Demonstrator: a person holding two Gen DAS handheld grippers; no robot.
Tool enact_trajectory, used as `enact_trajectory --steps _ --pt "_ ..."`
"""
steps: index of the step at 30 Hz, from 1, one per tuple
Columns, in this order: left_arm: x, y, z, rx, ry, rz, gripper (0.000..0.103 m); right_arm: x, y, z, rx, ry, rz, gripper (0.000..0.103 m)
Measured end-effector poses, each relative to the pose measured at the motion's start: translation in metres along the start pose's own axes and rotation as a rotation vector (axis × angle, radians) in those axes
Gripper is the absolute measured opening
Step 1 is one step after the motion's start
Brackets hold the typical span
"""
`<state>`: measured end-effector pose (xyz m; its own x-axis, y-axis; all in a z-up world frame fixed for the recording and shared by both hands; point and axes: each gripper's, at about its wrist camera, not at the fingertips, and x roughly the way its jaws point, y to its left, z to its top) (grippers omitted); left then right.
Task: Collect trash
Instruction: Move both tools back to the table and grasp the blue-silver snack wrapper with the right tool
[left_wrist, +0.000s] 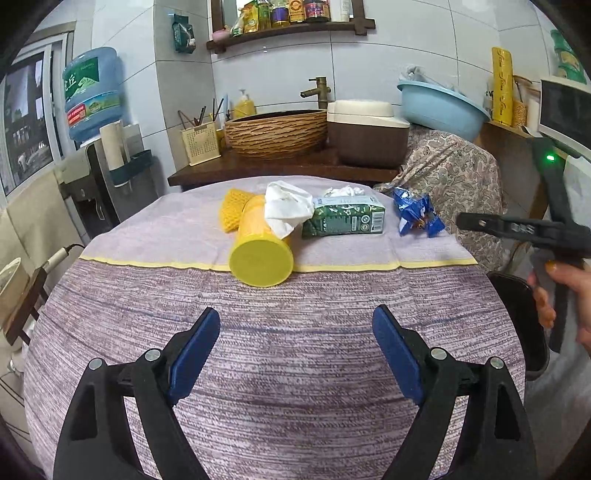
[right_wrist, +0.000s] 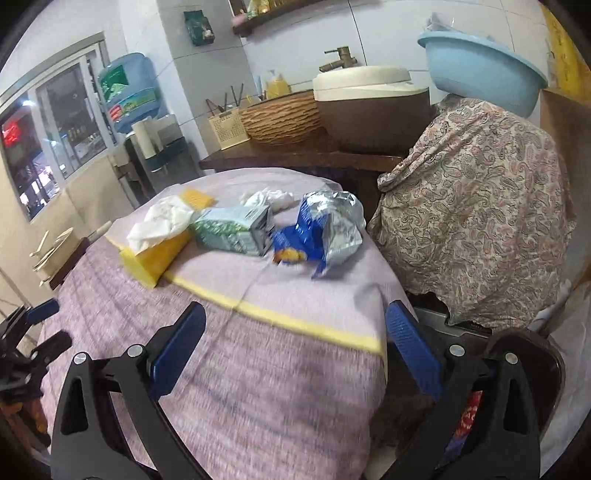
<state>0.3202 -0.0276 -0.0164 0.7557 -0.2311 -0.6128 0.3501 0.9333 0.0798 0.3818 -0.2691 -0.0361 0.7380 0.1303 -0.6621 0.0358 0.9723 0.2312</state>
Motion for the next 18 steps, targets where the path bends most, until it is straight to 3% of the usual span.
enact_trajectory --steps 8,15,18 --pt "0.013 0.005 0.006 0.031 0.012 0.014 0.083 0.063 -0.007 0.043 0.076 0.068 -0.047 0.097" --pt "0.023 0.013 0.014 0.021 0.028 0.009 0.083 0.109 0.005 0.058 0.023 0.166 -0.175 0.096" --pt "0.03 0.016 0.02 0.027 0.038 0.012 0.083 0.118 0.005 0.056 0.01 0.197 -0.185 0.083"
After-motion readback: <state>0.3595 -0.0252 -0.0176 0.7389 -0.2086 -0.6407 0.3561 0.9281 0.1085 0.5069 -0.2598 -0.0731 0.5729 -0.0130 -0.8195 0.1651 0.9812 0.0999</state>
